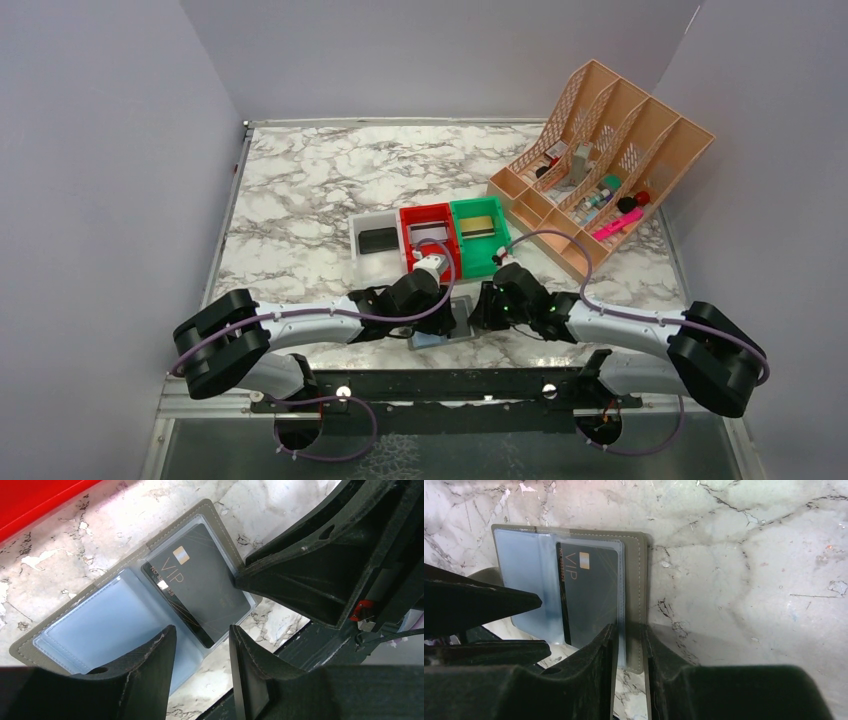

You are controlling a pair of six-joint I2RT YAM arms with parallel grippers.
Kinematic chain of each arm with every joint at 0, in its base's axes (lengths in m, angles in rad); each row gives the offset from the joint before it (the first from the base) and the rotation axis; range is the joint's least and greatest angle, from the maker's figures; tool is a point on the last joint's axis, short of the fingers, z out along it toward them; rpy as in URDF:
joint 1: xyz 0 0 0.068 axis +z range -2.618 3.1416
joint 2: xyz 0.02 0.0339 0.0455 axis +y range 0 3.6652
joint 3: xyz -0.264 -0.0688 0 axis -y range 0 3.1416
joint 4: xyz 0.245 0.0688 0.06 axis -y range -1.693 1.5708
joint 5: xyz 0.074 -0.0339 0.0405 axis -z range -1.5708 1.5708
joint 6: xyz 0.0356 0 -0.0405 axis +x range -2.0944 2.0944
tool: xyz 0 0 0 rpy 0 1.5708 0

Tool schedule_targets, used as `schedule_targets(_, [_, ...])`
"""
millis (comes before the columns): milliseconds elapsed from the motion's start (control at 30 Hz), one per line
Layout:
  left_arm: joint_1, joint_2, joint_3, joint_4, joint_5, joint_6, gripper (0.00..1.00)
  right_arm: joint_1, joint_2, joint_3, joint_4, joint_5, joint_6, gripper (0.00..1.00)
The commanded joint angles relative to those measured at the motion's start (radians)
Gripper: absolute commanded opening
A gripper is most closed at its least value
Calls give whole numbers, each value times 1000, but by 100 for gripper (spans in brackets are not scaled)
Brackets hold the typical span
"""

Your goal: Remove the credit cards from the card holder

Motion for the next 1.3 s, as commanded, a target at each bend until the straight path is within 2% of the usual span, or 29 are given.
schedule_targets(0, [-9,3,31,35,14,21,46,-4,-8,39,-44,24,-6,29])
schedule_targets(167, [-9,43,38,32,-5,25,45,-4,-65,48,-92,36,-5,30])
schedule_targets(333, [-9,79,28,23,-18,24,44,-4,-96,34,-39,0,-5,31])
schedule_targets(500, [-9,80,1,12,-48,9,42,-5,-30,33,29,-39,-12,31])
schedule_targets(700, [-8,79,-15,8,-52,7,38,-4,78,72,15,-20,-17,30])
schedule_targets(833, [-9,81,-18,2,-60,9,35,-4,93,71,42,-48,-19,29])
schedule_targets(1267, [-9,75,-23,14,-99,-49,24,-4,68,62,33,-26,-23,5])
